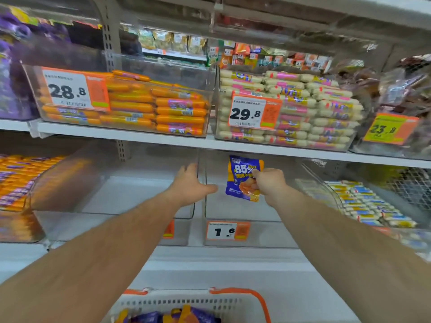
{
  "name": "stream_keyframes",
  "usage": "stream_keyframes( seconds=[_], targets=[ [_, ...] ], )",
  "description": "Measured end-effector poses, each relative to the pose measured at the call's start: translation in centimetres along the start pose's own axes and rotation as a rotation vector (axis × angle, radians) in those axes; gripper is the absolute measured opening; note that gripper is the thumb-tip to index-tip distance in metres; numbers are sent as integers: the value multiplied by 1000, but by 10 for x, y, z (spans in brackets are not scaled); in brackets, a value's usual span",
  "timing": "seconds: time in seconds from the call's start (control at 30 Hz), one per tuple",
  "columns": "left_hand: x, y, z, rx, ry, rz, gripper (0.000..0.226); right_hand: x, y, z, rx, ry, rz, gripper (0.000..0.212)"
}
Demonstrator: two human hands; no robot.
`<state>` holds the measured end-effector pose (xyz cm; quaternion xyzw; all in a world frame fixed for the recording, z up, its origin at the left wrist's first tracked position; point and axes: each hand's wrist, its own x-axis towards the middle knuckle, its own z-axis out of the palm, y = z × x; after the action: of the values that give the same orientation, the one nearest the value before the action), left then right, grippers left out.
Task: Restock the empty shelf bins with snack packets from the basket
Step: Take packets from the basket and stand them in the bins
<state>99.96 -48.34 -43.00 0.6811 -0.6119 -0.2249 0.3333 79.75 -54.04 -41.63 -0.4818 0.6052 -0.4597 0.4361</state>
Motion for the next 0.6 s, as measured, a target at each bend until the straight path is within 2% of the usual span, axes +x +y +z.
stream_keyframes(
  seconds=[0.13, 0.27, 0.33, 0.4, 0.53, 0.6],
  targets=[
    [23, 2, 12, -101, -68, -28, 95, 59, 10, 39, -26, -48, 83, 16],
    [30, -6, 29, -448, -2, -26, 58, 97, 17, 69, -42, -100, 134, 26],
    [29, -7, 36, -586, 14, -17, 62, 114, 20, 80, -46, -105, 143, 27],
    [29, -8, 39, -686, 30, -35, 70, 127, 24, 89, -59, -135, 137, 18],
    [22, -7, 38, -752, -21, -23, 62, 136, 31, 99, -73, -170, 116, 23],
    [18, -8, 39, -778, -38, -13, 62, 140, 36, 103, -49, -158, 125, 17]
  ],
)
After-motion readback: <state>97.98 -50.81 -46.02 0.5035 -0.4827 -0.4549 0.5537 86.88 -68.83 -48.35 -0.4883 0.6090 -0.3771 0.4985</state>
